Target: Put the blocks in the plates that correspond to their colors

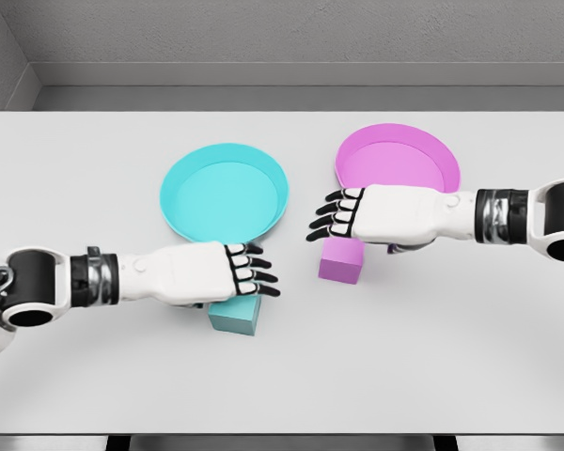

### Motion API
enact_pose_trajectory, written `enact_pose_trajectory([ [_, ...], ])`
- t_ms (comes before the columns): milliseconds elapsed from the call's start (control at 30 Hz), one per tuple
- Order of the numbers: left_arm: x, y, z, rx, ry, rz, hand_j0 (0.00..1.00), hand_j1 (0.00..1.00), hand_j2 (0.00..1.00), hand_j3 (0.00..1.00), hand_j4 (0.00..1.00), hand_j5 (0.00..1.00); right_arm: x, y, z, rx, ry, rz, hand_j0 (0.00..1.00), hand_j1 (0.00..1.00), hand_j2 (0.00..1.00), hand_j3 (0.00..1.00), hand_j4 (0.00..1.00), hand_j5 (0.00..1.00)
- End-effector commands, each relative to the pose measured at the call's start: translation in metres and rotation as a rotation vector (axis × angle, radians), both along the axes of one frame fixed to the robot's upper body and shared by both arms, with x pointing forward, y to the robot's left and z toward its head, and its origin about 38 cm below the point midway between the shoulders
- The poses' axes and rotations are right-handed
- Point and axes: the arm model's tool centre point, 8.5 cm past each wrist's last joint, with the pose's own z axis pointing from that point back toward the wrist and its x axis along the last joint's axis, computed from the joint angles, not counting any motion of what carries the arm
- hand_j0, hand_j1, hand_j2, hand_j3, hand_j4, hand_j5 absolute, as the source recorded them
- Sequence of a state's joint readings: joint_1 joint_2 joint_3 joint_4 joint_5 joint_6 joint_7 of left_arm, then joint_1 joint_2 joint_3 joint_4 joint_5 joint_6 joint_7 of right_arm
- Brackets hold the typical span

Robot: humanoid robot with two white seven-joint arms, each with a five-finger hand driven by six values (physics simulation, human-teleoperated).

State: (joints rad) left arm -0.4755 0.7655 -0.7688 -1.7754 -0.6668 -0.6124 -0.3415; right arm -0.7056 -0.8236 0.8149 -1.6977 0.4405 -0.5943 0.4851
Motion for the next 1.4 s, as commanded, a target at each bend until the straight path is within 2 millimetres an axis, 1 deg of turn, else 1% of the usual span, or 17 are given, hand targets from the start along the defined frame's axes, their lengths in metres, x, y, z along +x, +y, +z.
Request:
enact_pose_trajectory([
  [0, -0.003, -0.006, -0.002, -0.010, 0.012, -0.012, 1.00, 1.00, 1.00, 1.00, 1.00, 1.00, 0.001, 0.006, -0.007, 0.009, 0.020, -0.001, 1.00, 1.00, 1.00, 1.00, 1.00, 1.00],
  [100, -0.004, -0.004, -0.006, 0.032, 0.024, -0.013, 1.00, 1.00, 1.00, 1.00, 1.00, 1.00, -0.003, 0.012, -0.019, -0.004, 0.051, 0.015, 1.00, 1.00, 1.00, 1.00, 1.00, 1.00],
  [167, -0.004, -0.003, -0.008, 0.045, 0.022, -0.012, 1.00, 1.00, 1.00, 1.00, 1.00, 1.00, 0.002, 0.008, -0.030, -0.015, 0.079, -0.006, 1.00, 1.00, 1.00, 1.00, 1.00, 1.00],
  [300, -0.004, -0.003, -0.008, 0.048, 0.022, -0.014, 1.00, 1.00, 1.00, 1.00, 1.00, 1.00, 0.002, 0.007, -0.031, -0.018, 0.081, -0.008, 1.00, 1.00, 1.00, 1.00, 1.00, 1.00],
  [400, -0.004, -0.003, -0.009, 0.054, 0.023, -0.014, 1.00, 1.00, 1.00, 1.00, 1.00, 1.00, 0.004, 0.008, -0.045, -0.027, 0.115, -0.019, 1.00, 1.00, 1.00, 1.00, 1.00, 1.00],
  [467, -0.005, -0.004, -0.009, 0.053, 0.025, -0.016, 0.92, 0.92, 0.92, 0.92, 0.92, 0.92, 0.005, 0.008, -0.046, -0.028, 0.118, -0.021, 1.00, 1.00, 1.00, 1.00, 1.00, 1.00],
  [533, -0.005, -0.004, -0.009, 0.053, 0.025, -0.016, 0.77, 0.77, 0.77, 0.77, 0.77, 0.77, 0.006, 0.006, -0.047, -0.031, 0.122, -0.029, 1.00, 1.00, 1.00, 1.00, 1.00, 1.00],
  [633, -0.004, -0.005, -0.008, 0.050, 0.024, -0.018, 0.65, 0.65, 0.65, 0.65, 0.65, 0.65, 0.007, 0.004, -0.053, -0.039, 0.136, -0.035, 1.00, 1.00, 1.00, 1.00, 1.00, 1.00],
  [767, -0.004, -0.006, -0.008, 0.048, 0.022, -0.019, 0.58, 0.58, 0.58, 0.58, 0.58, 0.58, 0.007, 0.005, -0.053, -0.038, 0.137, -0.031, 1.00, 1.00, 1.00, 1.00, 1.00, 1.00],
  [800, -0.004, -0.006, -0.007, 0.046, 0.022, -0.019, 0.56, 0.56, 0.56, 0.56, 0.56, 0.56, 0.006, 0.006, -0.052, -0.041, 0.132, -0.020, 0.86, 0.86, 0.86, 0.86, 0.86, 0.86],
  [833, -0.004, -0.006, -0.007, 0.047, 0.019, -0.020, 0.55, 0.55, 0.55, 0.55, 0.55, 0.55, 0.006, 0.006, -0.050, -0.057, 0.114, -0.004, 0.63, 0.63, 0.63, 0.63, 0.63, 0.63],
  [867, -0.003, -0.007, -0.007, 0.046, 0.018, -0.019, 0.51, 0.51, 0.51, 0.51, 0.51, 0.51, 0.007, 0.007, -0.049, -0.066, 0.102, -0.002, 0.52, 0.52, 0.52, 0.52, 0.52, 0.52],
  [1000, -0.002, -0.007, -0.005, 0.045, 0.015, -0.018, 0.43, 0.43, 0.43, 0.43, 0.43, 0.43, 0.007, 0.006, -0.049, -0.067, 0.101, -0.002, 0.50, 0.50, 0.50, 0.50, 0.50, 0.50],
  [1033, -0.001, -0.007, -0.004, 0.043, 0.011, -0.017, 0.34, 0.34, 0.34, 0.34, 0.34, 0.34, 0.007, 0.006, -0.050, -0.069, 0.103, -0.002, 0.49, 0.49, 0.49, 0.49, 0.49, 0.49],
  [1067, -0.001, -0.008, -0.004, 0.041, 0.012, -0.018, 0.34, 0.34, 0.34, 0.34, 0.34, 0.34, 0.007, 0.006, -0.049, -0.069, 0.102, -0.002, 0.42, 0.42, 0.42, 0.42, 0.42, 0.42],
  [1200, 0.003, -0.008, 0.004, 0.027, -0.009, -0.017, 0.34, 0.34, 0.34, 0.34, 0.34, 0.34, 0.007, 0.007, -0.047, -0.065, 0.096, 0.002, 0.39, 0.39, 0.39, 0.39, 0.39, 0.39],
  [1367, 0.009, -0.009, 0.016, 0.004, -0.018, -0.019, 0.35, 0.35, 0.35, 0.35, 0.35, 0.35, 0.004, 0.012, -0.039, -0.051, 0.078, 0.019, 0.39, 0.39, 0.39, 0.39, 0.39, 0.39],
])
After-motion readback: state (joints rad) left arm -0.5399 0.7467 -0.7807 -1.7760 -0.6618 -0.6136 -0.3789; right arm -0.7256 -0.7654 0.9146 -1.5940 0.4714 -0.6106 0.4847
